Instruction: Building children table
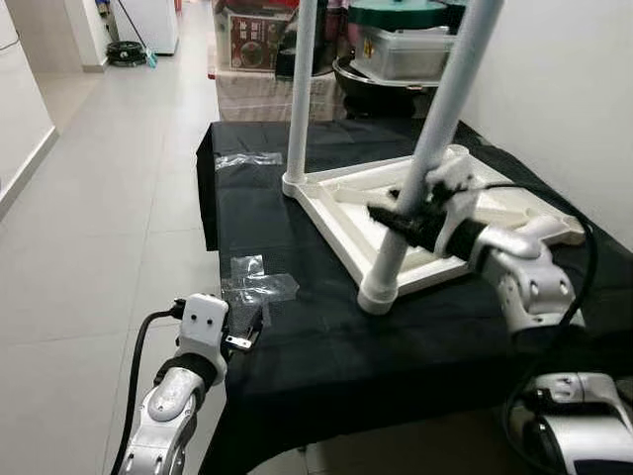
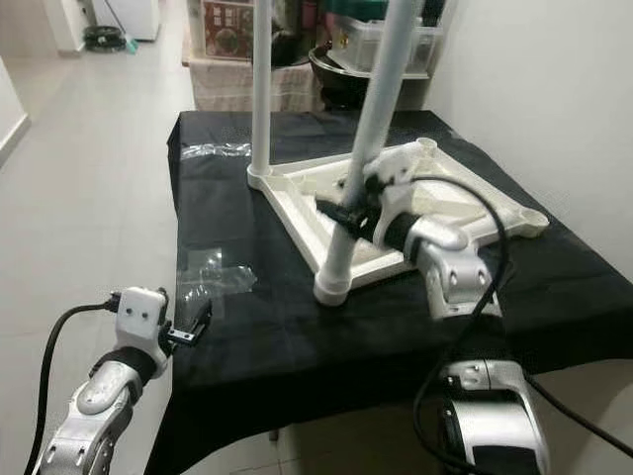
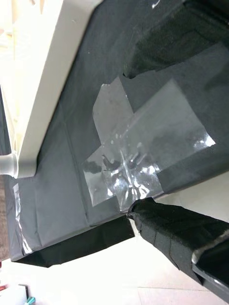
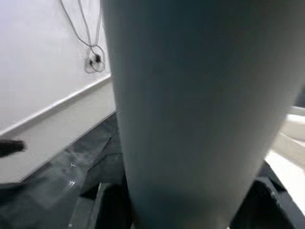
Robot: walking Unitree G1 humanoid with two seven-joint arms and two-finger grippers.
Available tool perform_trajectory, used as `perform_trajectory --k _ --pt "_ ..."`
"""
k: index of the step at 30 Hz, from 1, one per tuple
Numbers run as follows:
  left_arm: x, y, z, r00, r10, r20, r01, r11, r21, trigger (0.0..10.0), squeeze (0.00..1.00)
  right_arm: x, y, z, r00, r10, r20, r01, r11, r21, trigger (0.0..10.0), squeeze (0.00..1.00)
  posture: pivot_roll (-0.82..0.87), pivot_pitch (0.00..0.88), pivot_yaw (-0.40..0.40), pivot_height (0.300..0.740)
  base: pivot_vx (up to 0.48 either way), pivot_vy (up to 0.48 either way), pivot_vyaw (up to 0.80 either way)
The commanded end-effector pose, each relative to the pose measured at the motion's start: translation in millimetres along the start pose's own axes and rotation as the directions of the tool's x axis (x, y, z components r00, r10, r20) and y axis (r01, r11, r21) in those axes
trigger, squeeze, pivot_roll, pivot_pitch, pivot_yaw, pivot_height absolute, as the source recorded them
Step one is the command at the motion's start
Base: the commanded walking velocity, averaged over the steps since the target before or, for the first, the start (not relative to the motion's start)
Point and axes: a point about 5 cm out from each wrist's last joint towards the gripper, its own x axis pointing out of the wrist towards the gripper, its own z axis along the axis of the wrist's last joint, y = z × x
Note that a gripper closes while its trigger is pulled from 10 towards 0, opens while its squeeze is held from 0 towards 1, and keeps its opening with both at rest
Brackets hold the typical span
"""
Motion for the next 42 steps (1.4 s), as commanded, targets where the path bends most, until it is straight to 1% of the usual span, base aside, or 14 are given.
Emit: perform_trajectory --k 1,4,8,11,14,17,18,24,25,28,34,35,37,42 --pt "-1.7 -1.8 -3 1.0 -0.014 -0.012 0.015 1.0 0.006 10.0 0.0 11.6 15.6 -31 0.989 0.033 -0.146 -0.025 0.998 0.059 0.0 0.0 0.08 0.0 -0.115 0.74 0.0 0.0 0.0" --pt "-1.4 -2.2 -3 1.0 -0.016 -0.013 0.016 1.0 0.005 10.0 0.0 17.0 7.3 -41 0.971 -0.155 -0.184 0.172 0.982 0.079 0.0 0.0 0.08 0.0 -0.112 0.74 0.0 0.0 0.0" --pt "1.3 -5.3 -2 1.0 -0.023 -0.012 0.023 1.0 -0.001 10.0 0.0 -2.3 1.9 -87 0.557 -0.758 -0.34 0.827 0.543 0.144 0.0 0.0 0.07 0.0 -0.106 0.74 0.0 0.0 0.0" --pt "1.1 -5.6 -2 1.0 -0.025 -0.011 0.025 1.0 -0.001 10.0 0.0 -6.8 9.7 -89 0.516 -0.788 -0.337 0.855 0.501 0.138 0.0 0.0 0.07 0.0 -0.104 0.74 0.0 0.0 0.0" --pt "0.5 -4.6 -2 1.0 -0.027 -0.014 0.027 1.0 0.0 10.0 0.0 -8.1 24.4 -79 0.529 -0.81 -0.254 0.847 0.52 0.109 0.0 0.0 0.07 0.0 -0.101 0.74 0.0 0.0 0.0" --pt "0.5 -3.4 -2 0.999 -0.029 -0.017 0.029 1.0 0.0 10.0 0.0 0.5 30.8 -61 0.62 -0.766 -0.172 0.785 0.607 0.127 10.0 0.0 0.06 0.0 -0.097 0.74 0.0 0.0 0.0" --pt "1.0 -3.7 -3 0.999 -0.029 -0.017 0.029 1.0 -0.001 10.0 0.0 3.3 28.9 -48 0.661 -0.743 -0.109 0.749 0.641 0.168 10.0 1.0 0.06 0.0 -0.099 0.74 0.0 0.0 0.0" --pt "2.3 -5.2 -3 0.999 -0.031 -0.016 0.031 1.0 -0.006 10.0 0.0 14.1 20.9 -11 0.783 -0.62 0.052 0.596 0.771 0.225 10.0 1.0 0.06 0.0 -0.098 0.74 0.0 0.0 0.0" --pt "2.4 -5.4 -3 0.999 -0.032 -0.016 0.031 0.999 -0.006 10.0 0.0 19.1 20.1 3 0.848 -0.517 0.117 0.481 0.843 0.242 10.0 0.0 0.06 0.0 -0.098 0.74 0.0 0.0 0.0" --pt "2.5 -4.7 -3 0.999 -0.031 -0.016 0.031 1.0 -0.004 10.0 0.0 16.1 25.0 30 0.972 -0.085 0.22 0.071 0.995 0.071 10.0 0.0 0.06 0.0 -0.101 0.74 0.0 0.0 0.0" --pt "3.0 -4.7 -2 1.0 -0.027 -0.012 0.027 1.0 -0.004 10.0 0.0 9.3 28.6 17 0.988 0.112 0.108 -0.104 0.992 -0.072 10.0 0.0 0.06 0.0 -0.11 0.74 0.0 0.0 0.0" --pt "2.7 -4.8 -2 1.0 -0.025 -0.012 0.025 1.0 -0.004 10.0 0.0 11.7 28.9 13 0.99 0.105 0.097 -0.098 0.992 -0.08 3.6 0.0 0.07 0.0 -0.115 0.74 0.0 0.0 0.0" --pt "1.5 -4.9 -3 1.0 -0.023 -0.013 0.023 1.0 -0.005 10.0 0.0 17.9 33.1 10 0.991 0.087 0.103 -0.083 0.995 -0.046 0.0 0.0 0.07 0.0 -0.119 0.74 0.0 0.0 0.0" --pt "0.2 -4.4 -3 1.0 -0.02 -0.014 0.02 1.0 -0.004 10.0 0.0 23.2 40.6 -1 0.994 0.084 0.066 -0.082 0.996 -0.022 0.0 0.0 0.08 0.0 -0.12 0.74 0.0 0.0 0.0"
